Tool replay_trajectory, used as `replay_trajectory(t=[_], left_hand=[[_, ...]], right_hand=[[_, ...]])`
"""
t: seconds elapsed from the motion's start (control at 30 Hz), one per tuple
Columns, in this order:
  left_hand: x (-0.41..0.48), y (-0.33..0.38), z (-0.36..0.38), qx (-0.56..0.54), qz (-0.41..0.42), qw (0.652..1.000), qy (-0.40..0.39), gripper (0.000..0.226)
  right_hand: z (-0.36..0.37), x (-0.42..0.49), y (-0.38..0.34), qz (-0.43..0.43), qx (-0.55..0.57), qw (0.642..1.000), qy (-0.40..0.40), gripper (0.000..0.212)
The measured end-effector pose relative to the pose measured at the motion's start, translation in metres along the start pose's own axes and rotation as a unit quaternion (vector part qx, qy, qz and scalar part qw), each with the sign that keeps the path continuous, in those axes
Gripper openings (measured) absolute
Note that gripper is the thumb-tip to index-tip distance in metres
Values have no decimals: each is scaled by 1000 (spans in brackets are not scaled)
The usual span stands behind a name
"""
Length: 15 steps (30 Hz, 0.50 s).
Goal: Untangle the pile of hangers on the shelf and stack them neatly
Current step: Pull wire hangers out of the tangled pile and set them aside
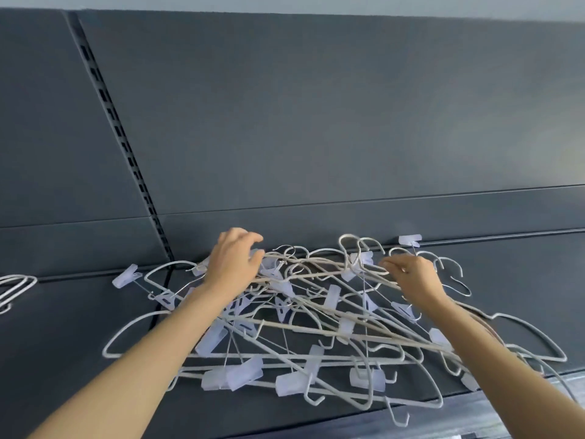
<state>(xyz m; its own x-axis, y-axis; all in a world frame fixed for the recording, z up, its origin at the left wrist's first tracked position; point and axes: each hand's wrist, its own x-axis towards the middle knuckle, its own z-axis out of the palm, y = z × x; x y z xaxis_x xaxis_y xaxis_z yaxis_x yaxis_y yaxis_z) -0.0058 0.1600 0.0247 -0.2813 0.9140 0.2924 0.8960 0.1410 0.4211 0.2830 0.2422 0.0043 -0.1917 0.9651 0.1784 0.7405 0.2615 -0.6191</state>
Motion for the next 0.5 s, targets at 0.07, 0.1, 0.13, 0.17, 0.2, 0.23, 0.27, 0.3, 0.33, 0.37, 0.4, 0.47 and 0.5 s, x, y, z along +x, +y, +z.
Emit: replay_trajectory(t=[0.07,0.1,0.13,0.17,0.2,0.23,0.27,0.3,0.33,0.37,0.4,0.47,0.5], left_hand=[[-9,7,8,-11,42,998,-45,27],[-12,10,12,-3,54,996,-71,27],[-14,12,16,19,61,993,-96,27],[-14,12,19,48,64,990,-119,29],[-14,10,23,76,62,986,-138,31],[-13,9,26,99,58,981,-154,33],[-13,7,28,116,56,977,-167,33],[-13,8,29,126,56,975,-177,32],[-13,10,31,127,58,973,-181,30],[-14,15,33,124,60,973,-182,29],[-14,20,36,120,63,974,-181,27],[-14,31,43,123,78,974,-175,30],[-14,36,47,121,85,973,-178,31]], right_hand=[[-2,-4,-1,-7,-9,1000,-14,17],[-2,-6,0,-3,-20,999,-32,16],[-1,-9,3,5,-35,998,-51,17],[0,-12,6,11,-54,996,-67,17],[1,-15,10,14,-77,994,-77,18],[3,-17,13,17,-100,992,-80,19],[4,-19,16,21,-125,989,-82,20],[5,-20,19,25,-154,984,-87,21],[6,-20,20,28,-186,978,-94,22],[7,-20,21,32,-208,972,-100,21],[8,-19,21,38,-213,971,-101,20],[10,-17,21,51,-182,979,-78,18],[10,-17,21,55,-159,984,-58,19]])
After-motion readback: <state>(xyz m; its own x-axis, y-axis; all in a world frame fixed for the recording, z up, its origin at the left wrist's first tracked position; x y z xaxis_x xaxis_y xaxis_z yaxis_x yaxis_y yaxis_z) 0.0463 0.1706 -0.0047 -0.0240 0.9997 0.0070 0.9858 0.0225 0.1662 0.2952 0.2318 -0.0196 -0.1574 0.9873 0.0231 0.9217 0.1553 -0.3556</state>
